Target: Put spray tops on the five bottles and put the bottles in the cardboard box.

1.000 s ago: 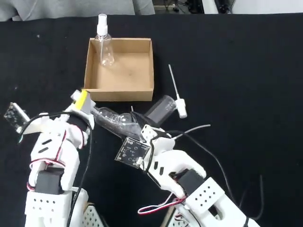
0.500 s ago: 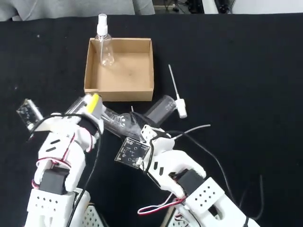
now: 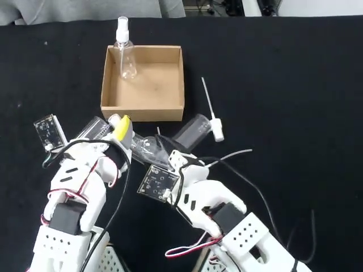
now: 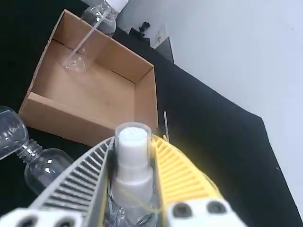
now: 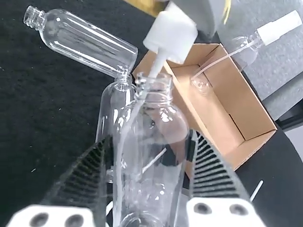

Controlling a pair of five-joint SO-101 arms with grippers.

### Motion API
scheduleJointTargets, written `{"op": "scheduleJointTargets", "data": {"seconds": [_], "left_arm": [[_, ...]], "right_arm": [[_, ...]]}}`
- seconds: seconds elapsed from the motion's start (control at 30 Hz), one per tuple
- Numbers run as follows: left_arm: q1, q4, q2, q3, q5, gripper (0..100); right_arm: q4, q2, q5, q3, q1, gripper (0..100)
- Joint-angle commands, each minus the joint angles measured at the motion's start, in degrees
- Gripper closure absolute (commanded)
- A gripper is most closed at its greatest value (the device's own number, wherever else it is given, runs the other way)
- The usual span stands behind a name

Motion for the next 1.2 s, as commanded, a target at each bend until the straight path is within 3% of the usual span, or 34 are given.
{"op": "scheduleJointTargets", "data": {"seconds": [0.0,0.13,0.33,0.53,0.83,1.17], "left_arm": [[0.2,-0.7,-0.5,-0.7,-0.7,97],[0.2,-0.7,-0.6,-0.7,-0.8,97],[-0.1,-0.5,-0.6,-0.2,-0.4,80],[-0.3,-0.4,-0.6,-0.7,-0.7,81],[-0.3,12.4,-0.6,-9.8,-0.7,81],[0.4,12.7,-0.6,-10.1,-2.4,81]], "right_arm": [[-1.8,-1.1,-0.2,-0.5,1.2,88.2],[-1.8,-1.1,-0.2,-0.4,1.2,88.2],[-1.8,-1.1,-0.2,-0.2,1.0,88.2],[-1.8,-1.1,-0.2,-0.2,1.1,88.2],[-2.2,-1.1,-0.3,-0.3,1.3,88.2],[-2.2,-1.1,-0.3,-0.3,1.3,88.2]]}}
